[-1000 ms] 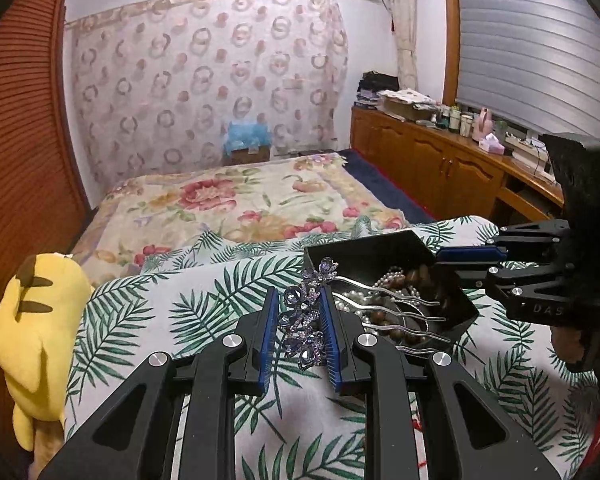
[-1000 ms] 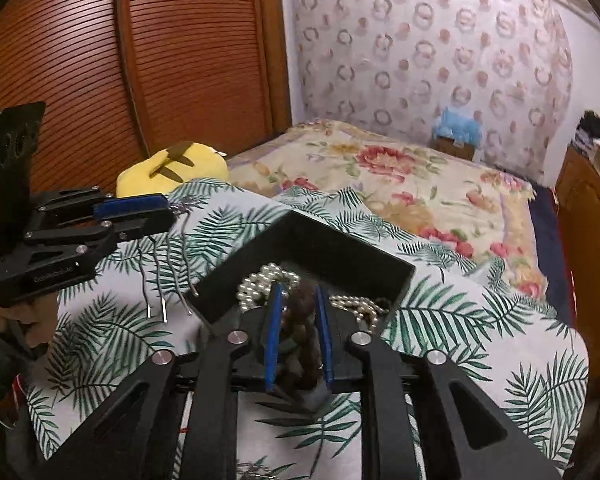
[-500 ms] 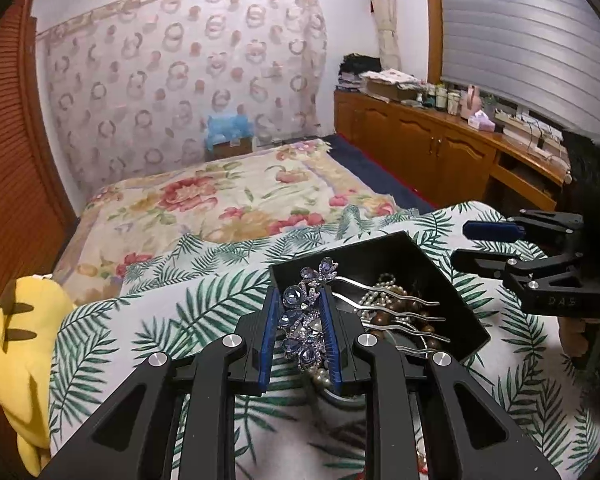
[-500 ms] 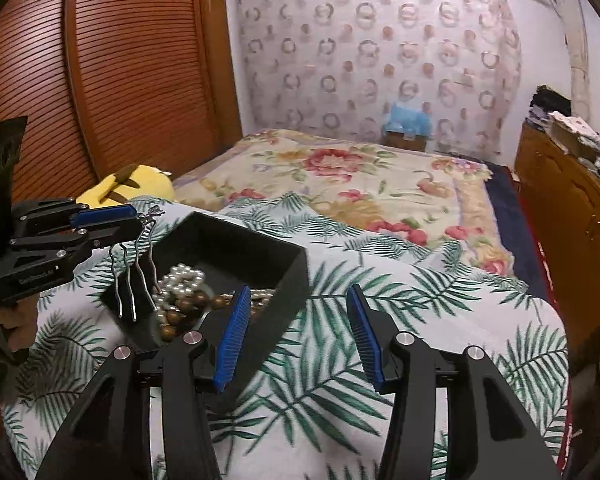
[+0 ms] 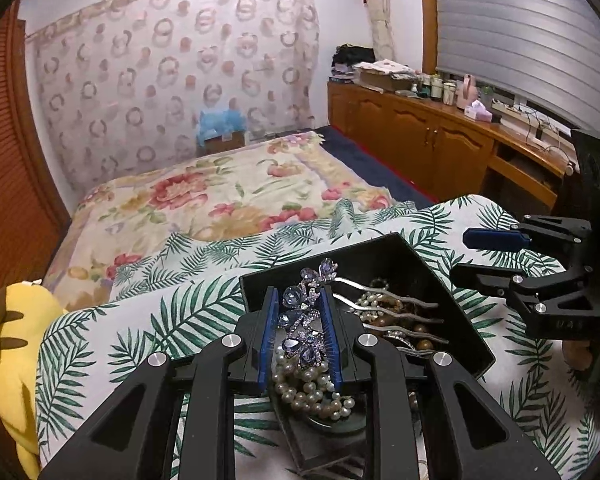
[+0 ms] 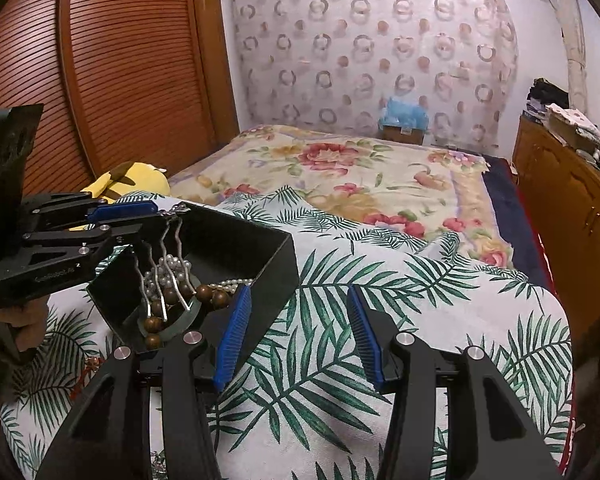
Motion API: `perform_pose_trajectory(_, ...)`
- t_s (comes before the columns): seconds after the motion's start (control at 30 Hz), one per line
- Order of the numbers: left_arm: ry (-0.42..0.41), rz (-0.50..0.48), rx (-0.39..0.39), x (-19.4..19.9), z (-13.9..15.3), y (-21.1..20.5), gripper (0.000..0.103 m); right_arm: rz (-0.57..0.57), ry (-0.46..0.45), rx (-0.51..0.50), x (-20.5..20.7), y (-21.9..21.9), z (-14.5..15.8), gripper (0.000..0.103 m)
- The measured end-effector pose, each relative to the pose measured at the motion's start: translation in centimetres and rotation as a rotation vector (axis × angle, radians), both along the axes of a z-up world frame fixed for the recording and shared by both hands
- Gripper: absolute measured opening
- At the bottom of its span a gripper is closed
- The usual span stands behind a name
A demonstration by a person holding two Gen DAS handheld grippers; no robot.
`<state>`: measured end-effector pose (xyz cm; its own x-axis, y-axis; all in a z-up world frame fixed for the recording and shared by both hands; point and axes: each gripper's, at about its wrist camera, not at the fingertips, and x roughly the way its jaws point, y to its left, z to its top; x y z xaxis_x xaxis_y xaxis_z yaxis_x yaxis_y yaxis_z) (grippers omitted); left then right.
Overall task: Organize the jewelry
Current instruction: 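Lower the hair clip and bead bracelet into the black box and open both grippers, then grasp the red cord bracelet with left gripper while right grasps the green pendant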
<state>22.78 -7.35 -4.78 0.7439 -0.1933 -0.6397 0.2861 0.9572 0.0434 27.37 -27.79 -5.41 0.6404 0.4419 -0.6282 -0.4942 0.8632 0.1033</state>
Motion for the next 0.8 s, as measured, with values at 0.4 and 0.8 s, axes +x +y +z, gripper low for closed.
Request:
perform_pose_trajectory(0.4, -0.024, -0.011, -0.048, -3.0, 1.0, 1.0, 0.034, 0.0, -0.012, -0.011, -0.5, 0.6, 0.0, 0.052)
perform_pose_trajectory(0.8, 0.021, 0.036, -0.054, -7.3, -0.5, 4.3, 0.043, 0.01, -0.059, -0.009, -1.6, 0.6, 1.6, 0.052)
